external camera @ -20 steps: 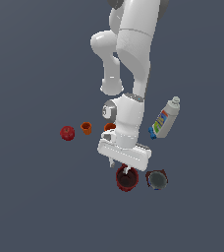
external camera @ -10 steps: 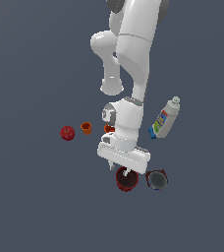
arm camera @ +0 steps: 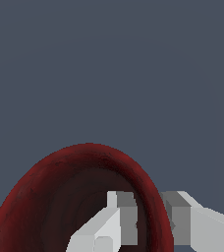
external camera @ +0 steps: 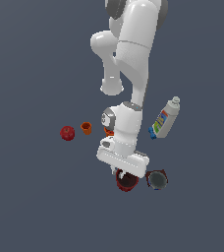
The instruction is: Pick up a designated object from a clutter of objects.
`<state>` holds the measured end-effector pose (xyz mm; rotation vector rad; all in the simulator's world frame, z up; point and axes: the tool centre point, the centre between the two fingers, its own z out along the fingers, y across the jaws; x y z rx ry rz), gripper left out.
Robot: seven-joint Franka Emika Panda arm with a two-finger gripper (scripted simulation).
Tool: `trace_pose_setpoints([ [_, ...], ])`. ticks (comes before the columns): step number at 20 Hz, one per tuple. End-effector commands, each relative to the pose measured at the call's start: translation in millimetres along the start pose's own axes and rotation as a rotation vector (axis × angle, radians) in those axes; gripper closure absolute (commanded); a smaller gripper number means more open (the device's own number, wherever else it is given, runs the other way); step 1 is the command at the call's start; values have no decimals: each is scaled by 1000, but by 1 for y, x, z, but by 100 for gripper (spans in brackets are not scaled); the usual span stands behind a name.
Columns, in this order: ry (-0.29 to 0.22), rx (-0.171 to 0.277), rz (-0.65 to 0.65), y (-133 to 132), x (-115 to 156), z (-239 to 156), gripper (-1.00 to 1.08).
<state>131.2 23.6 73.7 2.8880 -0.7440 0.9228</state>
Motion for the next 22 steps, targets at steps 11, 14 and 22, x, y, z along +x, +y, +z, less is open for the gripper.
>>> trace_pose_setpoints([
  [11, 0, 0, 0, 0, 1, -2, 108],
  [14, 0, 0, 0, 2, 4, -7, 108],
  [22, -1, 1, 0, 12, 21, -38, 108],
])
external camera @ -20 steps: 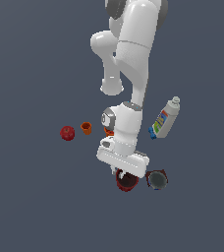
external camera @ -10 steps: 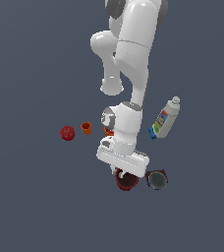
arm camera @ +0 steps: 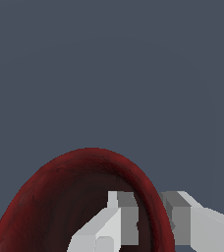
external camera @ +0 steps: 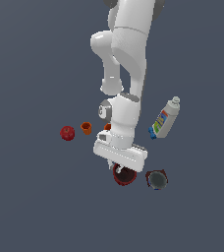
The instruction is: Pick up a designated object from a clutter of objects.
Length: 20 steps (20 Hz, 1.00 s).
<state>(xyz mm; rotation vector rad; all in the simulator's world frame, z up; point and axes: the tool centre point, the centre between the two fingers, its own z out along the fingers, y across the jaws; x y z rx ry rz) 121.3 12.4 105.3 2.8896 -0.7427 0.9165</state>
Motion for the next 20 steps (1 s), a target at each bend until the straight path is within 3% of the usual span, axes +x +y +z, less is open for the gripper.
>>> trace_pose_setpoints([
  [1, 3, 3, 2, 4, 9, -14, 108],
  [20, 0, 5, 4, 52, 94, -162, 108],
])
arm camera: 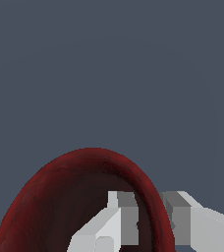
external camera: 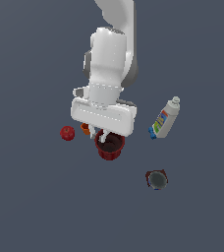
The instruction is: Pick up a designated object from a clutter of objects.
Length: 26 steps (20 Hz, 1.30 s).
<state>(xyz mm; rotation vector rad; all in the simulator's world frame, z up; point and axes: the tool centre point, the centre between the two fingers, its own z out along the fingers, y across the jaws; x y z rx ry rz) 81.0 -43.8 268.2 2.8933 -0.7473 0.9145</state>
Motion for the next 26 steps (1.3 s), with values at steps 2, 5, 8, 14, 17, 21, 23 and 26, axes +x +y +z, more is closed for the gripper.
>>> trace_pose_setpoints([
  [2, 2, 2, 0, 9, 19, -31, 108],
  [5, 3, 1, 1, 18, 35, -58, 108],
  [8, 4, 0, 0, 26, 51, -85, 108],
  [14, 5, 0, 0, 39, 79, -132, 108],
  [17, 5, 0, 0, 44, 91, -151, 108],
  [21, 5, 0, -1, 49, 104, -171, 108],
  [23, 6, 0, -1, 50, 108, -178, 108],
  [26, 6, 0, -2, 52, 113, -185, 108],
])
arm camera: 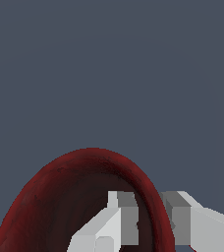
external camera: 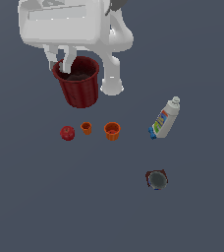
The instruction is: Pick up a designated object from a clutter of objects.
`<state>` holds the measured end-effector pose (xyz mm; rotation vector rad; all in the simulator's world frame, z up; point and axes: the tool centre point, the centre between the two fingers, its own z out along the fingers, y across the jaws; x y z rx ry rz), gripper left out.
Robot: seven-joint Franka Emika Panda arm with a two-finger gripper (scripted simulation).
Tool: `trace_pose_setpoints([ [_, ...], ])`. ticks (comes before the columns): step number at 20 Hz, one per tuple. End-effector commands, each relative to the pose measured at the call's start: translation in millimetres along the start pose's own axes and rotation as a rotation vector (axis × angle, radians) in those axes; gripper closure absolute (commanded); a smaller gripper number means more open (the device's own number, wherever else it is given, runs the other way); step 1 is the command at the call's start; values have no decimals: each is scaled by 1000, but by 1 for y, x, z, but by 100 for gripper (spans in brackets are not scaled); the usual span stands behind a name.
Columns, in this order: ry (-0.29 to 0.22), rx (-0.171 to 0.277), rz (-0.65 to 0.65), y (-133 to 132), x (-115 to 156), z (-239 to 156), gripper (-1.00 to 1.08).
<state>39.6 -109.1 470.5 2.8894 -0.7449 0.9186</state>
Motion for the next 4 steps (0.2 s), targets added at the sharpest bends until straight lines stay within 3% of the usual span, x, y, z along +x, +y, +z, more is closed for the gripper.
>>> trace_pose_setpoints([
  [1, 2, 1, 0, 1, 5, -7, 108],
  [4, 3, 1, 0, 1, 6, -9, 108],
])
